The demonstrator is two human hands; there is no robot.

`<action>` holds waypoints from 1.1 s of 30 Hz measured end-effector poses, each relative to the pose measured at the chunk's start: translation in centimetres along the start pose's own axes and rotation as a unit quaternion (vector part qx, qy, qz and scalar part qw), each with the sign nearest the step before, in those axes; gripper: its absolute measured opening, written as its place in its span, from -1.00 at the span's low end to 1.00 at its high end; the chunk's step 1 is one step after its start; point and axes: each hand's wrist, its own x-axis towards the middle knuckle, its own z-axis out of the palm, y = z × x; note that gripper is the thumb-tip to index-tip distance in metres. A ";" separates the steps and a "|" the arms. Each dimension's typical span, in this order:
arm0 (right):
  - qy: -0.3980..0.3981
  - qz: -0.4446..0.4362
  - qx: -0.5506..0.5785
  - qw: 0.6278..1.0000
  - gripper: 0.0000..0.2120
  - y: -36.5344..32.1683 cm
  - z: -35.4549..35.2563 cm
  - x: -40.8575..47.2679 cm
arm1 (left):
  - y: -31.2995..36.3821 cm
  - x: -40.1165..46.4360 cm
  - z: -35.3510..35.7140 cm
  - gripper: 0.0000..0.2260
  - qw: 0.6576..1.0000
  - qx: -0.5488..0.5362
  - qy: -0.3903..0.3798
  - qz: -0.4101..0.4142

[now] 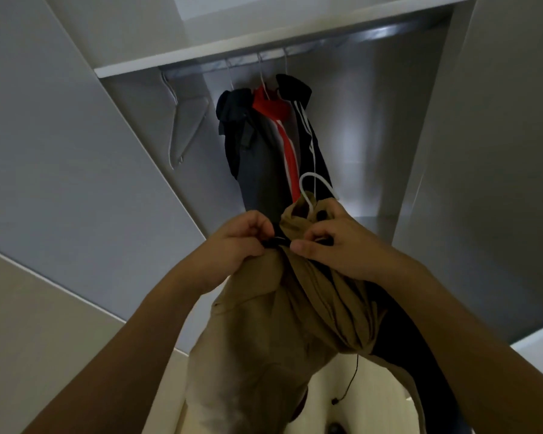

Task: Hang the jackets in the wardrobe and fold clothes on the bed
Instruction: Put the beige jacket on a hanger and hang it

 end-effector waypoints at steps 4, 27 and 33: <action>-0.029 -0.020 0.036 0.999 -0.87 0.8 0.9 0.6 | -0.5 -0.1 -0.2 -0.77 0.999 0.022 -0.038 0.008; 0.001 0.087 0.258 0.962 -0.64 -2.2 0.0 5.0 | -4.3 -1.4 1.8 -0.75 0.884 0.347 0.260 0.176; 0.026 0.140 0.314 0.939 -0.81 -3.2 -0.6 5.3 | -3.9 -0.7 3.0 -0.75 0.880 0.343 0.287 0.161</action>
